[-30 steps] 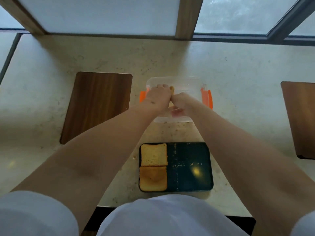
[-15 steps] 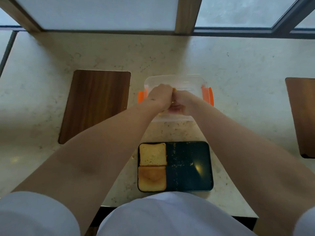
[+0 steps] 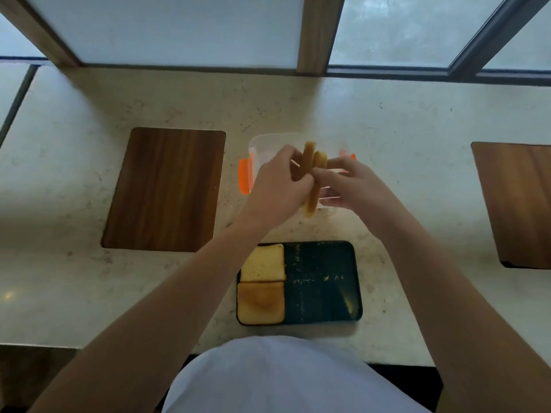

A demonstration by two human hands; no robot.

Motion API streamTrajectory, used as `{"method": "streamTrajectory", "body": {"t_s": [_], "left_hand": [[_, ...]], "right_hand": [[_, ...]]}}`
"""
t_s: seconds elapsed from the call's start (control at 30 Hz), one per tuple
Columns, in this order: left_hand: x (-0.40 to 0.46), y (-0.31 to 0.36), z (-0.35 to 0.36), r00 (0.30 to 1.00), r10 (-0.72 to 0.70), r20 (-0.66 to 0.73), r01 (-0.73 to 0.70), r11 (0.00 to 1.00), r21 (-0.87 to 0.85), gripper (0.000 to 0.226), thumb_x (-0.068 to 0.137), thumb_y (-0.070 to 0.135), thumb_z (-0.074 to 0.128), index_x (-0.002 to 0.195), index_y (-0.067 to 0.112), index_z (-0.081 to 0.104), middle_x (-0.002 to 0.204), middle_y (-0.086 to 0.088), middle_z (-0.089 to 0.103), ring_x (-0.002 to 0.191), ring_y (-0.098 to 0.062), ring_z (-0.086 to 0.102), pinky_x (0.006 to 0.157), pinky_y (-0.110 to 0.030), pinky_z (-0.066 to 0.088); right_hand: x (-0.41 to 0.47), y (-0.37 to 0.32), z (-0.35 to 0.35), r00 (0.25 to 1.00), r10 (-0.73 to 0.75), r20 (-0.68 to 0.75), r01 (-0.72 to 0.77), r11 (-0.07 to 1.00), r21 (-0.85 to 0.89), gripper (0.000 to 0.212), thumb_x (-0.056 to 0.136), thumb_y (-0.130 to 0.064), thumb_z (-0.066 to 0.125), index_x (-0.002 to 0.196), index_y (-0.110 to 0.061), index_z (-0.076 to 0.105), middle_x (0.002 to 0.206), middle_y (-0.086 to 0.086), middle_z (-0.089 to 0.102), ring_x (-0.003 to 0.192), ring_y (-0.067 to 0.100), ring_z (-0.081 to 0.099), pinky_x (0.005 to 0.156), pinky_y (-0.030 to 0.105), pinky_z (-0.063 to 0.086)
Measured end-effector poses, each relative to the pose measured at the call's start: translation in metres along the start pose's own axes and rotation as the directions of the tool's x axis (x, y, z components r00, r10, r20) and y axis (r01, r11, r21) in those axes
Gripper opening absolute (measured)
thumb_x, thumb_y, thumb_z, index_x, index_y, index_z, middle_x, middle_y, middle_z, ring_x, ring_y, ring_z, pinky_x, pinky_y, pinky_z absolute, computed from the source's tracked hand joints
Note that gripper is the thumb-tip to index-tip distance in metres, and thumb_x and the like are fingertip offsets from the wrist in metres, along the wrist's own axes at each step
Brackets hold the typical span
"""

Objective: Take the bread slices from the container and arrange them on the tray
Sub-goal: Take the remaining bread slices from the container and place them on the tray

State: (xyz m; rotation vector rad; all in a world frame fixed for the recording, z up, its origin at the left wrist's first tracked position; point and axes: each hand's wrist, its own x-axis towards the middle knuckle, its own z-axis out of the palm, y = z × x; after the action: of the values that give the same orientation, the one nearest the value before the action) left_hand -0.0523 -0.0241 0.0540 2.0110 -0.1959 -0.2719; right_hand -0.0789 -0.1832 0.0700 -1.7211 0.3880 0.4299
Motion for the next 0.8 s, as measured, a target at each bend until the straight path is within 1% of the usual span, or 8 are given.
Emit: {"method": "streamTrajectory", "body": {"t_s": [0.13,0.23,0.33,0.43,0.5,0.6,0.7,0.8], "left_hand": [[-0.062,-0.018,0.009,0.999,-0.016,0.032,0.017,0.999,-0.036,0.019,0.092,0.031,0.067,0.109,0.027,0.059,0.091,0.014,0.067,0.085,0.006,0.064,0.072,-0.008,0.05],[-0.1,-0.043,0.02,0.985,-0.135,0.105,0.142,0.988,-0.056,0.016,0.091,0.032,0.067,0.106,0.03,0.061,0.09,0.014,0.069,0.084,0.004,0.066,0.069,-0.012,0.052],[-0.122,-0.071,0.026,0.927,-0.314,0.204,0.321,0.947,-0.005,0.018,0.088,0.029,0.071,0.098,0.038,0.06,0.092,0.015,0.067,0.083,0.008,0.063,0.061,-0.01,0.05],[-0.133,-0.098,0.026,0.866,-0.467,0.178,0.472,0.882,0.015,0.024,0.089,0.022,0.068,0.11,0.032,0.061,0.1,0.01,0.066,0.088,-0.006,0.065,0.069,-0.022,0.055],[-0.135,-0.11,0.021,0.812,-0.561,0.161,0.573,0.818,-0.042,0.032,0.091,0.018,0.066,0.122,0.022,0.061,0.108,0.001,0.068,0.095,-0.015,0.067,0.08,-0.037,0.059],[-0.133,-0.118,0.009,0.756,-0.636,0.158,0.655,0.739,-0.157,0.042,0.093,0.015,0.066,0.133,0.014,0.055,0.116,-0.005,0.066,0.103,-0.021,0.066,0.088,-0.044,0.058],[-0.13,-0.12,0.0,0.737,-0.663,0.13,0.675,0.713,-0.191,0.046,0.093,0.016,0.066,0.137,0.012,0.052,0.122,-0.007,0.064,0.109,-0.026,0.065,0.095,-0.05,0.056],[-0.128,-0.118,-0.003,0.727,-0.675,0.131,0.684,0.693,-0.225,0.046,0.094,0.015,0.064,0.138,0.012,0.051,0.126,-0.01,0.062,0.113,-0.028,0.062,0.096,-0.052,0.055]], "right_hand": [[-0.04,0.045,0.018,0.999,-0.024,0.044,0.023,0.999,0.041,0.037,0.09,-0.039,0.072,0.12,-0.02,0.062,0.101,-0.005,0.078,0.091,0.012,0.075,0.078,0.027,0.062],[-0.057,0.092,0.033,0.995,0.069,0.075,-0.072,0.997,0.04,0.034,0.09,-0.038,0.072,0.119,-0.023,0.063,0.103,-0.005,0.078,0.092,0.011,0.075,0.078,0.029,0.062],[-0.066,0.139,0.047,0.973,0.222,0.067,-0.224,0.974,0.025,0.021,0.089,-0.026,0.067,0.109,-0.022,0.066,0.103,0.005,0.077,0.086,0.013,0.076,0.073,0.03,0.063],[-0.072,0.178,0.055,0.931,0.365,-0.027,-0.364,0.931,0.012,0.018,0.088,-0.015,0.056,0.104,-0.009,0.063,0.102,0.016,0.071,0.084,0.021,0.074,0.065,0.03,0.063],[-0.073,0.197,0.054,0.894,0.44,-0.082,-0.441,0.898,0.01,0.022,0.091,-0.014,0.054,0.107,-0.002,0.06,0.103,0.019,0.066,0.088,0.025,0.071,0.073,0.04,0.064],[-0.073,0.211,0.047,0.831,0.553,-0.065,-0.513,0.806,0.294,0.021,0.093,-0.012,0.059,0.111,-0.002,0.058,0.112,0.019,0.066,0.095,0.028,0.072,0.068,0.037,0.064],[-0.07,0.211,0.038,0.801,0.599,0.012,-0.438,0.571,0.694,0.018,0.094,-0.009,0.061,0.112,-0.009,0.055,0.117,0.016,0.066,0.105,0.029,0.069,0.065,0.035,0.062],[-0.064,0.211,0.029,0.764,0.645,-0.021,-0.364,0.458,0.811,0.02,0.093,-0.013,0.066,0.112,-0.011,0.06,0.114,0.01,0.066,0.102,0.022,0.065,0.072,0.032,0.054]]}}
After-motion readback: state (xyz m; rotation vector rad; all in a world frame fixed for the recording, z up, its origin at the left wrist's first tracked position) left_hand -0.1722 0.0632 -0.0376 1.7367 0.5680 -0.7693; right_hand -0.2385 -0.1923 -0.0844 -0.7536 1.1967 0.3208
